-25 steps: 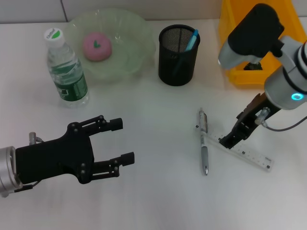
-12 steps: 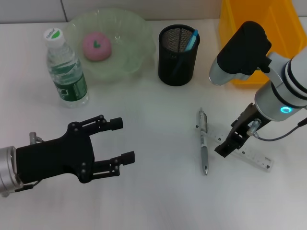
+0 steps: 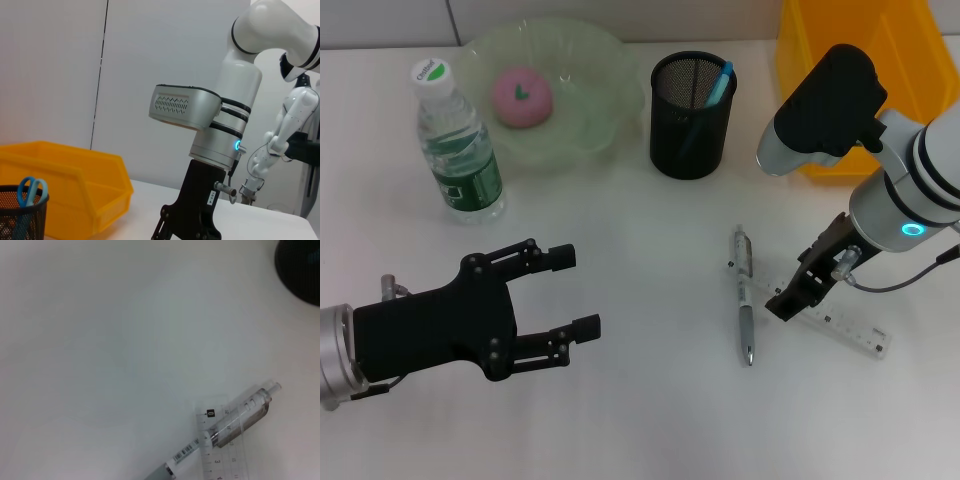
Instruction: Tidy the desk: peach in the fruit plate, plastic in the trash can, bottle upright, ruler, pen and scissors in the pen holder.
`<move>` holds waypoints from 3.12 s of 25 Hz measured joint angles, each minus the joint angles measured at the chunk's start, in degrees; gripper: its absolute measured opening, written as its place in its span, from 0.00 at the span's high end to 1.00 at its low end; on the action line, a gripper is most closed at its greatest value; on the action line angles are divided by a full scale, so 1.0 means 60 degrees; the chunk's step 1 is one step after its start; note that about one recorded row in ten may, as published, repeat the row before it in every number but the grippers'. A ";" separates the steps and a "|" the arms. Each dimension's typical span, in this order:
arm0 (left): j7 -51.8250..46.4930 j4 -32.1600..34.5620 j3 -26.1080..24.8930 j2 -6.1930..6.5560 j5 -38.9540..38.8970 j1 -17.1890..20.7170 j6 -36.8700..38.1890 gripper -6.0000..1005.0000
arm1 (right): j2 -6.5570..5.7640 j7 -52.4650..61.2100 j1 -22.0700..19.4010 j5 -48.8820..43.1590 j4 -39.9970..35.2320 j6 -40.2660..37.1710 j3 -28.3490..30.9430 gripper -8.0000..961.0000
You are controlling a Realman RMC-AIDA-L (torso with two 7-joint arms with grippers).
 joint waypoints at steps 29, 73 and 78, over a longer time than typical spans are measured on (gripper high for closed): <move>0.0000 0.0000 0.0000 -0.0015 -0.0002 -0.0016 0.0042 0.20 | 0.0000 -0.0045 -0.0002 0.0089 0.0227 0.0189 -0.0121 0.47; 0.0000 0.0001 0.0000 -0.0044 -0.0044 -0.0103 0.0044 0.20 | -0.0035 -1.1142 -0.0895 1.2244 0.1812 0.6218 0.2337 0.59; 0.0000 0.0000 0.0000 -0.0044 -0.0047 -0.0127 0.0046 0.20 | -0.0019 -1.6011 0.0197 1.6234 0.5330 0.5705 0.2345 0.59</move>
